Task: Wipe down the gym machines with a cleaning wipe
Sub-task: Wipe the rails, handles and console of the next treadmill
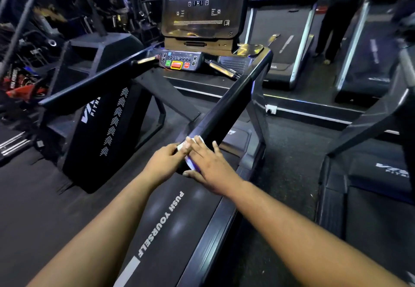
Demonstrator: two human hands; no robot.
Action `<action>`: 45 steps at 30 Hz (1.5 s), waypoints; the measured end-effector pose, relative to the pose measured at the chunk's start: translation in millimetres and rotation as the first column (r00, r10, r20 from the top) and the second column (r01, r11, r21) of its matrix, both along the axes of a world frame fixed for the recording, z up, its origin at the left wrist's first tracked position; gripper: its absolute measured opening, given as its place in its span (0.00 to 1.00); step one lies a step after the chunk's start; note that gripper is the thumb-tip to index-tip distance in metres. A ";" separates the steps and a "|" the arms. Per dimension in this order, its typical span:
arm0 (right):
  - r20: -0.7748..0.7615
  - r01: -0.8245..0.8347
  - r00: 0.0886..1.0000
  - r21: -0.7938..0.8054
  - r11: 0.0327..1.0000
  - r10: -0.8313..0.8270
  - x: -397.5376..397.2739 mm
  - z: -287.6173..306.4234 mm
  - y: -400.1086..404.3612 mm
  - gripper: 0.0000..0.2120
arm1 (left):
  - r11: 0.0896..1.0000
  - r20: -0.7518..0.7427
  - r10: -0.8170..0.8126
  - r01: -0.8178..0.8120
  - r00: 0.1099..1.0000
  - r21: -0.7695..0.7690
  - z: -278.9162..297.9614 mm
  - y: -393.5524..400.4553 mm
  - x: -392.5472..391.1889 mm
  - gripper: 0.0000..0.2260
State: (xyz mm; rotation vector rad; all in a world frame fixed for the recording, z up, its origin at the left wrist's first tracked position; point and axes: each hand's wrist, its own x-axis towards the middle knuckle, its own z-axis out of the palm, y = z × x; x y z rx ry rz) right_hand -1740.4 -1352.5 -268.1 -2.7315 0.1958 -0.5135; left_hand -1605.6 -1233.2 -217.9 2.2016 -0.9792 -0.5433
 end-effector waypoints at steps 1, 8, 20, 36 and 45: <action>-0.035 -0.016 0.999 0.089 0.996 0.019 -3.2 3.7 0.6 0.41 | 1.000 0.017 -0.009 0.010 1.000 -0.028 2.0 2.3 -1.0 0.29; 0.149 0.104 0.939 0.737 0.667 -0.310 -12.1 6.4 38.8 0.24 | 0.982 0.319 0.081 -0.021 0.944 -0.188 12.3 27.8 -18.8 0.09; 0.115 0.180 0.732 0.918 0.353 -0.672 -85.8 30.7 80.6 0.21 | 0.759 -0.070 -0.458 0.349 0.886 -0.550 18.4 32.7 -66.6 0.03; 0.050 0.345 0.297 0.926 0.156 -0.954 -287.6 36.8 42.0 0.06 | 0.778 -0.487 -0.624 0.427 0.611 -0.460 -10.1 -84.2 -253.4 0.09; 0.081 0.795 0.062 0.598 0.098 -0.995 -372.6 62.5 -15.1 0.03 | 0.715 -0.443 -0.697 0.498 0.563 -0.491 -12.4 -150.8 -342.6 0.11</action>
